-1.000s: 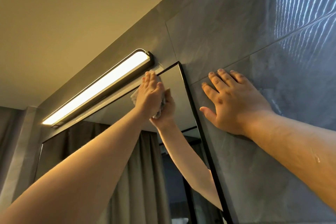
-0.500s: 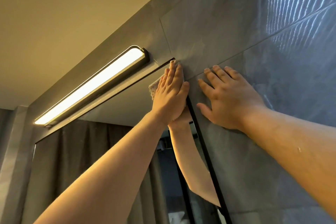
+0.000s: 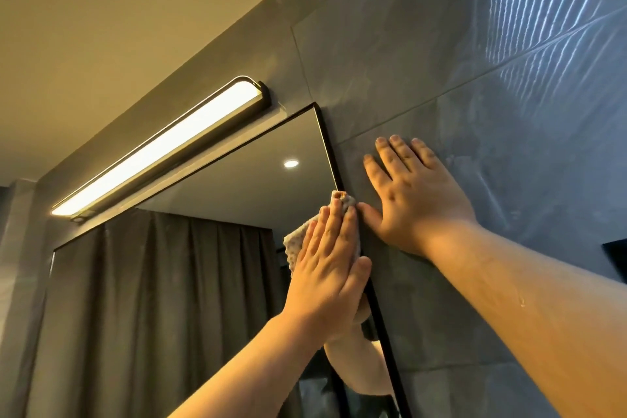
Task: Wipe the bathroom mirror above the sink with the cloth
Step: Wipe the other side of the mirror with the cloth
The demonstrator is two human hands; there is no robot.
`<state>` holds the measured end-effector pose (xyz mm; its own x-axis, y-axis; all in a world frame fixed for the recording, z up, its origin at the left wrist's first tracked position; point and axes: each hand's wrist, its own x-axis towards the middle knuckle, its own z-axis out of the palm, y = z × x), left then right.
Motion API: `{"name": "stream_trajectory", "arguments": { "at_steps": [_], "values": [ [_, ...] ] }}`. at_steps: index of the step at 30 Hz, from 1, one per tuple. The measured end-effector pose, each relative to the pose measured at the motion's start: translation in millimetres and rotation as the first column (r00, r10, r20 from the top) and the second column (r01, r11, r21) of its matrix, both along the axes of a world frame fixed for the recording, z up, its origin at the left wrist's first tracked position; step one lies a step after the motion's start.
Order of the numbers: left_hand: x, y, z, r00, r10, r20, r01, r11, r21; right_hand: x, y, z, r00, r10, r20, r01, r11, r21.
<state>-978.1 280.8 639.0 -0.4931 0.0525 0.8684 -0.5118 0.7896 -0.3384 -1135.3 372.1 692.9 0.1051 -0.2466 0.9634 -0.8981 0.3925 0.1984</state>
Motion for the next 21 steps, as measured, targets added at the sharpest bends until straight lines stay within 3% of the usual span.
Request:
{"name": "stream_trajectory", "arguments": {
  "at_steps": [6,17,19,21],
  "values": [
    [6.1,-9.3,8.6,0.999,-0.022,0.035,0.023,0.999,-0.023,-0.7,-2.6,-0.2,1.0,0.005,0.0,-0.005,1.0,-0.029],
    [-13.1,-10.1,128.5,0.975,0.043,-0.22,-0.016,0.992,0.123,0.1,-3.9,-1.0,1.0,-0.014,-0.004,0.014,0.998,-0.061],
    [-12.0,-7.5,139.5,0.971,-0.024,-0.239,0.068,0.981,0.179,-0.8,-4.8,-0.5,1.0,-0.019,-0.013,0.018,0.998,-0.06],
    [-6.9,-4.1,140.8,0.922,-0.26,-0.287,0.339,0.899,0.276,-1.2,-4.1,-0.4,1.0,-0.021,-0.021,0.019,0.998,-0.06]
  ]
}}
